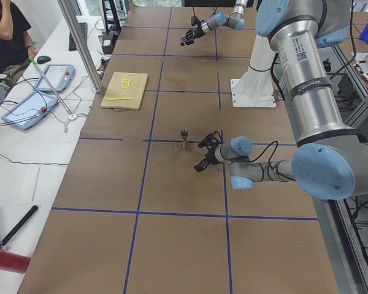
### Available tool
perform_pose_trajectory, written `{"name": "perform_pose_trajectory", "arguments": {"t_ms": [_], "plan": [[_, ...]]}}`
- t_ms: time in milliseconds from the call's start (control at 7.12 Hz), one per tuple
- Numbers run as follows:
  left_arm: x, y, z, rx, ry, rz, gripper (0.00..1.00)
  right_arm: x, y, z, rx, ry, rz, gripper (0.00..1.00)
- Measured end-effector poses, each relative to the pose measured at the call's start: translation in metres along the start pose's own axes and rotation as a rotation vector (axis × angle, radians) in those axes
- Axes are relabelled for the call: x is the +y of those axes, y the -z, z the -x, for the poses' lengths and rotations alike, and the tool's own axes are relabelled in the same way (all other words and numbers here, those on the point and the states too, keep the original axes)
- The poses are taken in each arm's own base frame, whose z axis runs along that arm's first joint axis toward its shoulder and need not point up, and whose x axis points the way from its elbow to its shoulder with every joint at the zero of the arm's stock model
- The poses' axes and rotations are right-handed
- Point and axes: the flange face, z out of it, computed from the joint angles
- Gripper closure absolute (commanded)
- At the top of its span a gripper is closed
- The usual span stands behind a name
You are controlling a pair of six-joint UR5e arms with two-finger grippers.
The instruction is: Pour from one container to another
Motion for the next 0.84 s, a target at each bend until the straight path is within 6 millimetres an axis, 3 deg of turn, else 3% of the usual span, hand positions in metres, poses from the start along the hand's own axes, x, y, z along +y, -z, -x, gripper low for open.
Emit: {"name": "perform_pose_trajectory", "arguments": {"t_ms": [140,421,843], "plan": [[-0.015,0.002,0.029,-0.002,-0.004,0.011,0.00,0.013,-0.006,-0.015,-0.001,-0.004,-0.017,1.00],[-0.049,0.009,0.081,-0.013,0.065,0.061,0.00,0.036,-0.010,-0.025,0.009,0.004,-0.046,1.00],[-0.097,0.013,0.124,-0.004,0.099,0.113,0.00,0.074,-0.001,-0.018,0.000,0.014,-0.076,1.00]]}}
